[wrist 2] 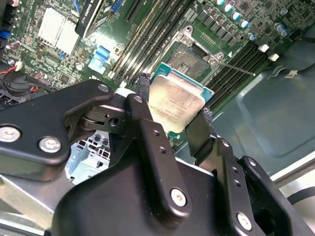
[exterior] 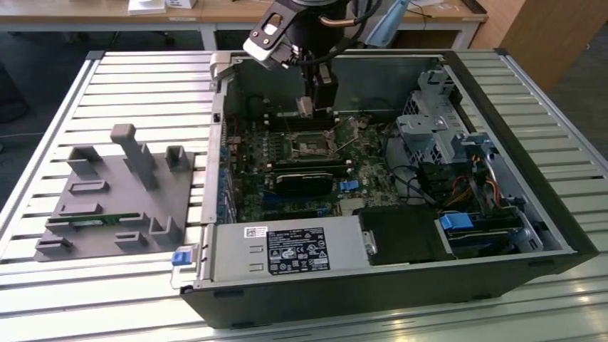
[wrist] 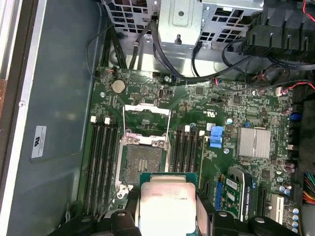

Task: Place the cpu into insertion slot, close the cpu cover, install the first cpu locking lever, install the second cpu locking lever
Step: 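Place the cpu into insertion slot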

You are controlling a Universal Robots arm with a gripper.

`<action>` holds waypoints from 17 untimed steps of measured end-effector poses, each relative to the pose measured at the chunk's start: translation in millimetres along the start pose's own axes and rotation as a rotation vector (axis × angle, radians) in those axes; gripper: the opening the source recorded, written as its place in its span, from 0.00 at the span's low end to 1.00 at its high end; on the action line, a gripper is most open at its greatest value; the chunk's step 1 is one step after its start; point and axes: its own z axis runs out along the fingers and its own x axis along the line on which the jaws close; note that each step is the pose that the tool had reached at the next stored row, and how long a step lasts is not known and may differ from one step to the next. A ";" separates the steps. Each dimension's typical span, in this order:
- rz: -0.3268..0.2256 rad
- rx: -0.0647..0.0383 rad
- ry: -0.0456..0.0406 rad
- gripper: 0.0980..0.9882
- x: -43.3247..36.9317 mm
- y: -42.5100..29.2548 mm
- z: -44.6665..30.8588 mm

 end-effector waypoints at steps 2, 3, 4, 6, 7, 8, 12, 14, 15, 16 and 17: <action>0.000 0.000 -0.0001 0.50 0.0 -0.1 0.9; 0.000 0.000 0.0000 0.50 0.0 -0.1 1.3; 0.000 0.000 -0.0001 0.50 0.0 -0.1 1.6; 0.000 0.000 -0.0001 0.50 0.0 -0.2 1.9; 0.000 0.000 0.0000 0.50 0.0 -0.2 2.2; 0.000 0.000 0.0000 0.50 -0.1 -0.2 2.4; 0.000 0.000 -0.0001 0.50 -0.1 -0.3 3.2; 0.000 0.000 0.0000 0.50 -0.1 -0.3 3.7; 0.000 0.000 0.0000 0.50 -0.1 -0.4 3.9; 0.000 0.000 -0.0001 0.50 -0.1 -0.4 4.1; 0.000 0.000 -0.0001 0.50 -0.1 -0.4 4.3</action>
